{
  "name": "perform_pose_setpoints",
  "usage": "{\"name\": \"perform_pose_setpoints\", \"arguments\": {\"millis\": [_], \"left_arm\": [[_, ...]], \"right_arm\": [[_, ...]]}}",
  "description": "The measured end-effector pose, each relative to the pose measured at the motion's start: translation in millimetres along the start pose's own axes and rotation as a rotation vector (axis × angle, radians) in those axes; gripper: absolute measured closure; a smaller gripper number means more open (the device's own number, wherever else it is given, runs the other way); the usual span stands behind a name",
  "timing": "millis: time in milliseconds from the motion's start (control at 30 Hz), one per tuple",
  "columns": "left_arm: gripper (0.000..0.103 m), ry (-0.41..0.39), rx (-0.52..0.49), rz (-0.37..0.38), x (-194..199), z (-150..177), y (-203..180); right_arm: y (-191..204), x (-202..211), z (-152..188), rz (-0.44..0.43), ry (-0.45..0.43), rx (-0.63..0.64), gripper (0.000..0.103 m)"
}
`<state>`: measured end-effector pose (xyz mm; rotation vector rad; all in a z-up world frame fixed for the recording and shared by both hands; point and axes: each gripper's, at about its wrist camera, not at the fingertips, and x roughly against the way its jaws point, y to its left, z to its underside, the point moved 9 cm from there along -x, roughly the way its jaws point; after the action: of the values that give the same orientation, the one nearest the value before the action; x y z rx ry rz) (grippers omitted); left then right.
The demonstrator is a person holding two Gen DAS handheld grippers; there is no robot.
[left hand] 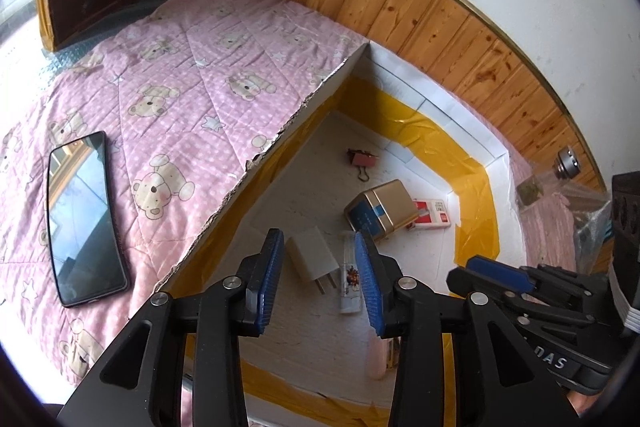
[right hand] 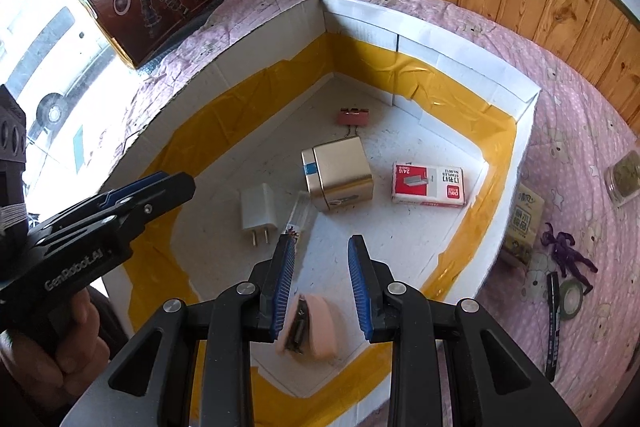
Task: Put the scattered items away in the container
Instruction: 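Open the left tool to drop the charger while the right tool releases the stapler inside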
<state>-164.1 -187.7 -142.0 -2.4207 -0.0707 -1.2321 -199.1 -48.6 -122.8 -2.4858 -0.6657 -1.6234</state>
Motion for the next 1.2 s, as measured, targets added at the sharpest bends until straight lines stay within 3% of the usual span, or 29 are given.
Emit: {"name": "perform_pose_setpoints", "arguments": {"millis": [400,1200], "left_arm": [[0.063,-0.037,-0.038,-0.061,13.1,3.8,-3.7],[0.062,-0.095,-0.103,-0.061,74.7,27.6,-44.7]], "right_arm": [[4.6,20.1,19.3,-0.069,-0.03,-0.029,0.073],[13.8,77.5,44.8,-0.128,-0.13,-0.015,0.063]]}}
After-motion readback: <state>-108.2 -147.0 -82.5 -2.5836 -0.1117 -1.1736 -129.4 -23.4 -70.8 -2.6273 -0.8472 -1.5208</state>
